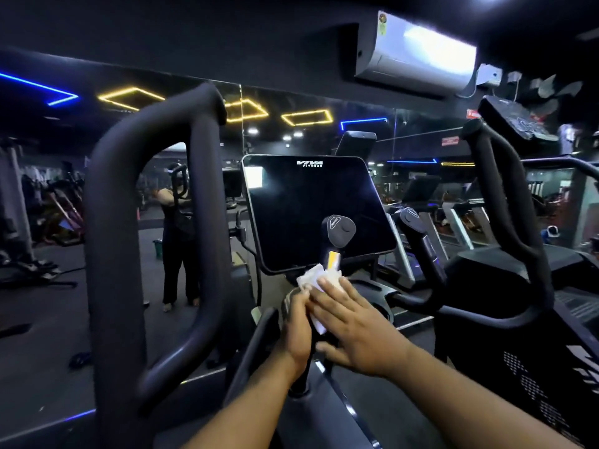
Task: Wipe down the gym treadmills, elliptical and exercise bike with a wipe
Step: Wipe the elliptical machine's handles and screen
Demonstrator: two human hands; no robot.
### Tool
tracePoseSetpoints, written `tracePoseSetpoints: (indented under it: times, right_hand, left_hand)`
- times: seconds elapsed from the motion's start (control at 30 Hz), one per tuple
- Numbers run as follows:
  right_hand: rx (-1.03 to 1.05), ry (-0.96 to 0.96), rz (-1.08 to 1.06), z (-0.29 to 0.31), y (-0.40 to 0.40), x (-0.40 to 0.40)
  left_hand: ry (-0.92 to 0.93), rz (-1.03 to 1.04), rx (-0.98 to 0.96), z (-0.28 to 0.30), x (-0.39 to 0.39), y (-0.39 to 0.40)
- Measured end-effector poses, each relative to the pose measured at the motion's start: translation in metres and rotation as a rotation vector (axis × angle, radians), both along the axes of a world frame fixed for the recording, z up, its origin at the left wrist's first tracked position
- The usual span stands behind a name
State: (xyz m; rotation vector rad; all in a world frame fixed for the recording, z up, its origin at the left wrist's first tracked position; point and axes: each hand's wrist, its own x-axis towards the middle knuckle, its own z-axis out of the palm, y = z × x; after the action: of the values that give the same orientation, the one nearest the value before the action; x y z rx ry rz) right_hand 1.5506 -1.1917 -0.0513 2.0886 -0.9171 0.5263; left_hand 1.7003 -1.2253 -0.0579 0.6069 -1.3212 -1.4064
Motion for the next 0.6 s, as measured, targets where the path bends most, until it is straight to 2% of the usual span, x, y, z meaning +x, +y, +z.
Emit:
tracePoseSetpoints:
  times: [0.07, 0.17, 0.27, 0.33, 0.43, 0.5, 0.6]
  right_hand:
    - [-0.056, 0.061, -0.06, 0.007, -0.002, -0.009]
    - [-0.072, -0.043, -0.214, 0.037, -0.015, -0.014]
    - [-0.025, -0.085, -0.235, 0.039, -0.019, -0.013]
    - [-0.014, -0.111, -0.168, 0.023, -0.012, -0.015]
    - [-0.041, -0.019, -0.124, 0.018, 0.004, -0.02]
    - [-0.086, 0.008, -0.175, 0.033, 0.001, -0.02]
    - [-0.052, -0.119, -0.314, 0.06, -0.014, -0.014]
  left_hand:
    - [-0.054, 0.04, -0.093, -0.01, -0.001, -0.001]
    - [-0.178, 0.166, -0.449, -0.018, -0.005, -0.004]
    - [-0.399, 0.419, -0.682, -0.04, -0.001, -0.025]
    - [-0.462, 0.504, -0.732, -0.049, 0.002, -0.033]
    - [-0.532, 0.507, -0.77, -0.046, 0.002, -0.035]
    - [-0.623, 0.511, -0.771, -0.045, 0.004, -0.034]
    - [-0.79, 0.548, -0.791, -0.045, 0.011, -0.029]
